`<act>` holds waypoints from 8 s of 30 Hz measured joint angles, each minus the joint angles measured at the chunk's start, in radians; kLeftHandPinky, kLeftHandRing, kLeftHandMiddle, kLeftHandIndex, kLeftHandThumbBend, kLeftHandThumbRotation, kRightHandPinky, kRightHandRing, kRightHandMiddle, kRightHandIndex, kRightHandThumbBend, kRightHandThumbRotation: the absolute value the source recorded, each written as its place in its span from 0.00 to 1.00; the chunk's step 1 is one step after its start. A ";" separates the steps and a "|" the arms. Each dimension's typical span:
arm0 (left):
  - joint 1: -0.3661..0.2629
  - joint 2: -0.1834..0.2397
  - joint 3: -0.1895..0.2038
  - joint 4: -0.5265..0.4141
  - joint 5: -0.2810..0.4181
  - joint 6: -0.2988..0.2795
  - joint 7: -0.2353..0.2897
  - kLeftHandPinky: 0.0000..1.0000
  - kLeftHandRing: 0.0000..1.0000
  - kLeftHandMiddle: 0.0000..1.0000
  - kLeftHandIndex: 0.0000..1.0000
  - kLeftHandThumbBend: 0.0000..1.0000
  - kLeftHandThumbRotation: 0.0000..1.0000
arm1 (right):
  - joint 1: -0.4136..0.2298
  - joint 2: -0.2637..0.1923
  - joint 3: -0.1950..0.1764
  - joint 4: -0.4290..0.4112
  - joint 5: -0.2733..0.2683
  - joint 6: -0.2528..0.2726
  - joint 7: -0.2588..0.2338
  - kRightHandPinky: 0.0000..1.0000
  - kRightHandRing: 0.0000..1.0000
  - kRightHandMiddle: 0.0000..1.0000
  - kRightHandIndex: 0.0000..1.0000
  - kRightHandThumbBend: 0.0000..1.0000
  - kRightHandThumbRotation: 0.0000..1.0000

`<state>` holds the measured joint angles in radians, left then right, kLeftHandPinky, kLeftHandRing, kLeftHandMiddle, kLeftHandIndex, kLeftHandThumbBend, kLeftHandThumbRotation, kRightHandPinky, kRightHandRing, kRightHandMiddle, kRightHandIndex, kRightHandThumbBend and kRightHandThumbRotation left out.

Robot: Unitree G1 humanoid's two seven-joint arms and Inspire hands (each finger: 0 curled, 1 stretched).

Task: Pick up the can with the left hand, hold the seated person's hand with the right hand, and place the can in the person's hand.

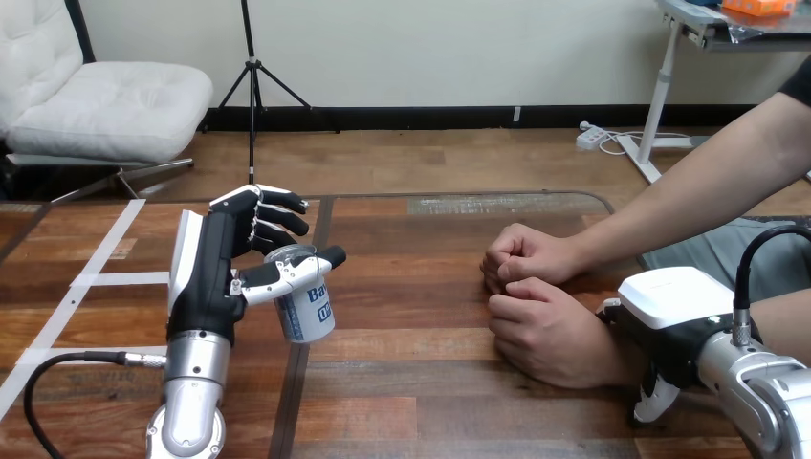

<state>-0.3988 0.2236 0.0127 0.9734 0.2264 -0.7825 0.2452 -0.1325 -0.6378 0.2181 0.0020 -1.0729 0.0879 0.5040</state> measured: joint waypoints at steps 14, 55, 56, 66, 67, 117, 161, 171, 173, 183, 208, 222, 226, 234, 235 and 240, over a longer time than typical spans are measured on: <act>0.000 0.000 0.000 0.000 0.000 0.000 0.000 0.37 0.41 0.49 0.53 0.76 0.01 | 0.000 0.002 0.012 0.021 0.000 -0.004 -0.096 0.40 0.50 0.57 0.61 0.67 0.00; 0.002 0.002 0.000 0.000 0.000 0.000 -0.001 0.36 0.41 0.49 0.52 0.76 0.00 | 0.000 0.003 0.013 0.052 0.040 0.018 -0.181 0.19 0.29 0.39 0.52 0.72 0.00; 0.002 0.002 0.000 0.000 0.000 0.000 -0.001 0.36 0.41 0.49 0.52 0.76 0.00 | 0.000 0.003 0.013 0.052 0.040 0.018 -0.181 0.19 0.29 0.39 0.52 0.70 0.00; 0.002 0.002 0.000 0.000 0.000 0.000 -0.003 0.37 0.41 0.49 0.52 0.76 0.01 | 0.000 0.003 0.013 0.053 0.040 0.023 -0.181 0.20 0.30 0.40 0.53 0.71 0.00; 0.002 0.002 0.000 0.000 0.000 0.000 -0.003 0.37 0.41 0.49 0.52 0.76 0.01 | 0.000 0.003 0.013 0.053 0.040 0.023 -0.181 0.20 0.30 0.40 0.53 0.71 0.00; 0.005 0.003 0.001 -0.012 0.000 0.000 -0.011 0.36 0.41 0.49 0.53 0.75 0.01 | -0.023 0.005 0.047 0.148 0.077 0.023 -0.279 0.23 0.34 0.43 0.52 0.69 0.00; 0.005 0.001 -0.001 -0.022 0.000 0.003 -0.032 0.35 0.41 0.50 0.54 0.76 0.02 | -0.004 -0.003 0.027 0.021 0.127 0.042 -0.249 0.28 0.37 0.45 0.47 0.79 0.00; 0.004 -0.006 -0.010 -0.022 0.003 0.011 -0.041 0.35 0.41 0.50 0.54 0.75 0.04 | -0.003 -0.004 0.018 -0.010 0.123 0.042 -0.249 0.28 0.37 0.46 0.47 0.80 0.00; 0.004 -0.008 -0.012 -0.022 0.007 0.012 -0.042 0.35 0.40 0.49 0.54 0.75 0.04 | -0.002 -0.004 0.018 -0.021 0.123 0.042 -0.249 0.28 0.37 0.46 0.48 0.80 0.00; -0.001 -0.028 -0.038 -0.028 0.024 0.033 -0.049 0.35 0.40 0.50 0.54 0.74 0.05 | 0.007 -0.004 0.012 -0.082 0.123 0.045 -0.238 0.28 0.36 0.45 0.48 0.81 0.00; -0.037 -0.103 -0.083 -0.033 0.037 0.036 -0.087 0.35 0.40 0.50 0.53 0.75 0.05 | 0.007 -0.004 0.002 -0.202 0.113 0.054 -0.184 0.24 0.32 0.41 0.49 0.87 0.00; -0.058 -0.123 -0.100 -0.033 0.058 0.036 -0.091 0.35 0.41 0.49 0.52 0.76 0.06 | 0.007 -0.001 0.000 -0.236 0.117 0.059 -0.165 0.29 0.38 0.46 0.50 0.86 0.00; -0.060 -0.126 -0.110 -0.033 0.059 0.036 -0.091 0.36 0.41 0.49 0.52 0.76 0.06 | 0.007 -0.001 -0.002 -0.240 0.123 0.058 -0.165 0.31 0.39 0.47 0.50 0.85 0.00; -0.063 -0.134 -0.120 -0.033 0.061 0.036 -0.093 0.36 0.41 0.49 0.52 0.76 0.06 | 0.007 0.000 -0.004 -0.244 0.124 0.051 -0.165 0.31 0.38 0.46 0.50 0.86 0.00; -0.064 -0.135 -0.121 -0.033 0.062 0.036 -0.093 0.36 0.41 0.49 0.52 0.76 0.06 | 0.007 0.000 -0.004 -0.245 0.124 0.050 -0.165 0.31 0.38 0.46 0.50 0.86 0.00; -0.064 -0.139 -0.121 -0.033 0.063 0.036 -0.093 0.36 0.41 0.48 0.52 0.75 0.06 | 0.007 0.001 -0.004 -0.248 0.123 0.047 -0.165 0.31 0.39 0.46 0.50 0.86 0.00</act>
<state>-0.4627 0.0851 -0.1086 0.9408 0.2898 -0.7461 0.1524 -0.1258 -0.6372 0.2145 -0.2463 -0.9494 0.1346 0.3393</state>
